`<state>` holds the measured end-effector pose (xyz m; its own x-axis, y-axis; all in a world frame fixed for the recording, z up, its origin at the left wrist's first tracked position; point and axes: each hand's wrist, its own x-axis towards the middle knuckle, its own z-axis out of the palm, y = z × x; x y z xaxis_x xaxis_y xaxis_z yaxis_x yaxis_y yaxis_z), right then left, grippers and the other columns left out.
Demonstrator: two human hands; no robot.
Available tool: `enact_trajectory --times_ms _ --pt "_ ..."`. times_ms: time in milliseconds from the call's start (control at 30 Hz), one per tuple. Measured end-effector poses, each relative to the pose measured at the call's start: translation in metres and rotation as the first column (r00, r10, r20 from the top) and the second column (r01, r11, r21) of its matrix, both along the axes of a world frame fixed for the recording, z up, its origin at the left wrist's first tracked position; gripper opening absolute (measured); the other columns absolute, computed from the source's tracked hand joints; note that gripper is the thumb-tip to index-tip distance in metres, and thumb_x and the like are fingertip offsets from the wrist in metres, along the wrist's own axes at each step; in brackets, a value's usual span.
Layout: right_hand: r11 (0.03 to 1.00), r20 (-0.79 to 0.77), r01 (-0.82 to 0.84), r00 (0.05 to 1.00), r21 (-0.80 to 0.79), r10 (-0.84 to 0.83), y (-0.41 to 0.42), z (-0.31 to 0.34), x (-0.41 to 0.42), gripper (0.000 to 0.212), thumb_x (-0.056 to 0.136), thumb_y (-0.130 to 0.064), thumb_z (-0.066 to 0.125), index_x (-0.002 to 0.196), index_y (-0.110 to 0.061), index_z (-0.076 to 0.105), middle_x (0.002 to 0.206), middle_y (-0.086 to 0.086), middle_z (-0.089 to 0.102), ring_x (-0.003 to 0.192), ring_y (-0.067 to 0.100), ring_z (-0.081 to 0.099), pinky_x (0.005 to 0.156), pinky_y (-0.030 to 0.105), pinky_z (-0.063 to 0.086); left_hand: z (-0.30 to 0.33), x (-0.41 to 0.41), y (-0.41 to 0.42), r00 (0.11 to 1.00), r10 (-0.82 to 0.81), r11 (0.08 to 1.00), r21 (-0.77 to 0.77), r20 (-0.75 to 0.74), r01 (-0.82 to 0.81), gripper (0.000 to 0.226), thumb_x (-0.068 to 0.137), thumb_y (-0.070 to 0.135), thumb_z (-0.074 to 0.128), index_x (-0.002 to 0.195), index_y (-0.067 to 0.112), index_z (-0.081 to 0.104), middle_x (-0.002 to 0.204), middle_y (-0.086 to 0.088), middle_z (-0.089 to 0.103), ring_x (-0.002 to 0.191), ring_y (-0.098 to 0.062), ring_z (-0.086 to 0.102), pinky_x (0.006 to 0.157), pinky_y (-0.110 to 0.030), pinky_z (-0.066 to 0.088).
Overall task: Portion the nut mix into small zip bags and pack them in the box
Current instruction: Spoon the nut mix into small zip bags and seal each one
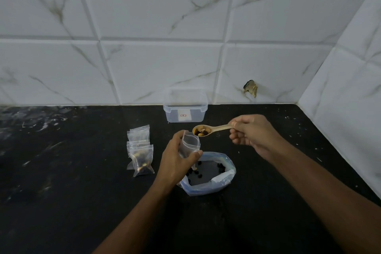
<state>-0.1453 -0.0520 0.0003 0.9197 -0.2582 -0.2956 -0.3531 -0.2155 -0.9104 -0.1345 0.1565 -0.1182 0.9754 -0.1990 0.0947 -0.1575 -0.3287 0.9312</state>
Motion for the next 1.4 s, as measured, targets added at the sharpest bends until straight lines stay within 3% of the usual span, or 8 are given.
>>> enact_trajectory --times_ms 133,333,433,533,633,833,1033,1400 --pt "0.932 0.136 -0.064 0.983 -0.356 0.120 0.016 0.000 -0.007 0.015 0.097 -0.010 0.053 0.096 -0.014 0.068 0.080 0.004 0.068 0.062 0.009 0.067 0.054 0.017 0.053 0.000 0.002 -0.007 1.000 -0.009 1.000 0.000 -0.004 0.009 0.059 0.080 0.036 0.076 0.128 0.041 0.043 0.121 0.012 0.059 0.110 -0.005 0.058 0.089 -0.027 0.051" --pt "0.582 0.273 -0.076 0.829 -0.810 0.487 0.043 -0.025 -0.025 0.013 0.096 -0.012 0.053 0.092 -0.013 0.065 0.080 0.000 0.060 0.067 0.011 0.056 0.060 0.024 0.050 -0.001 -0.003 -0.011 1.000 -0.006 1.000 -0.027 -0.012 0.006 0.054 0.081 0.027 0.077 0.112 0.056 0.043 0.111 0.019 0.060 0.102 0.006 0.058 0.085 -0.025 0.054" --pt "0.370 0.238 -0.037 0.705 -0.928 0.668 0.050 -0.038 -0.033 0.013 0.078 -0.005 0.073 0.084 -0.012 0.064 0.074 0.002 0.057 0.054 0.009 0.046 0.048 0.014 0.035 -0.001 -0.004 -0.011 1.000 -0.005 0.999 -0.049 -0.031 0.004 0.057 0.081 0.022 0.077 0.113 0.055 0.042 0.112 0.019 0.061 0.101 0.011 0.058 0.080 -0.017 0.052" --pt "0.301 0.231 -0.011 0.615 -0.954 0.754 0.050 -0.047 -0.038 0.021 0.070 -0.005 0.077 0.087 -0.010 0.066 0.075 0.004 0.060 0.053 0.010 0.052 0.046 0.017 0.045 -0.001 -0.005 -0.010 0.999 -0.005 0.998 -0.069 -0.043 0.002 0.057 0.082 0.019 0.076 0.119 0.048 0.043 0.112 0.016 0.061 0.100 0.014 0.057 0.075 -0.008 0.049" --pt "0.372 0.327 0.065 0.632 -0.926 0.703 0.046 -0.041 -0.035 0.010 0.081 -0.006 0.065 0.090 -0.008 0.067 0.077 0.005 0.060 0.055 0.011 0.053 0.048 0.018 0.046 -0.002 -0.006 -0.008 0.998 0.008 0.996 -0.091 -0.057 -0.013 0.056 0.083 0.024 0.076 0.117 0.052 0.042 0.114 0.017 0.060 0.100 0.015 0.056 0.075 -0.011 0.046" --pt "0.730 0.522 0.186 0.812 -0.657 0.262 0.015 -0.034 -0.029 0.014 0.091 -0.005 0.058 0.098 -0.009 0.069 0.078 -0.001 0.064 0.065 0.010 0.061 0.062 0.026 0.054 -0.003 -0.006 0.010 0.998 0.055 0.989 -0.136 -0.036 -0.059 0.057 0.084 0.025 0.076 0.126 0.044 0.042 0.115 0.017 0.060 0.103 0.009 0.059 0.081 -0.017 0.050" --pt "0.718 0.163 0.038 0.981 -0.695 0.106 0.003 -0.112 -0.038 0.020 0.095 -0.011 0.054 0.079 -0.017 0.064 0.067 -0.005 0.060 0.059 0.006 0.059 0.052 0.021 0.049 -0.009 -0.012 0.027 0.997 0.054 0.989 -0.138 -0.050 -0.061 0.057 0.086 0.024 0.074 0.130 0.040 0.042 0.114 0.020 0.059 0.102 0.010 0.060 0.079 -0.014 0.052" --pt "0.744 0.115 0.013 0.990 -0.668 0.086 0.047 -0.154 -0.030 0.028 0.094 -0.009 0.051 0.070 -0.020 0.059 0.065 -0.006 0.057 0.060 0.007 0.057 0.056 0.025 0.051 -0.027 -0.010 0.025 0.985 -0.049 0.977 -0.215 -0.168 0.012 0.052 0.087 0.017 0.073 0.131 0.032 0.048 0.114 0.018 0.061 0.104 0.000 0.062 0.083 -0.027 0.056"
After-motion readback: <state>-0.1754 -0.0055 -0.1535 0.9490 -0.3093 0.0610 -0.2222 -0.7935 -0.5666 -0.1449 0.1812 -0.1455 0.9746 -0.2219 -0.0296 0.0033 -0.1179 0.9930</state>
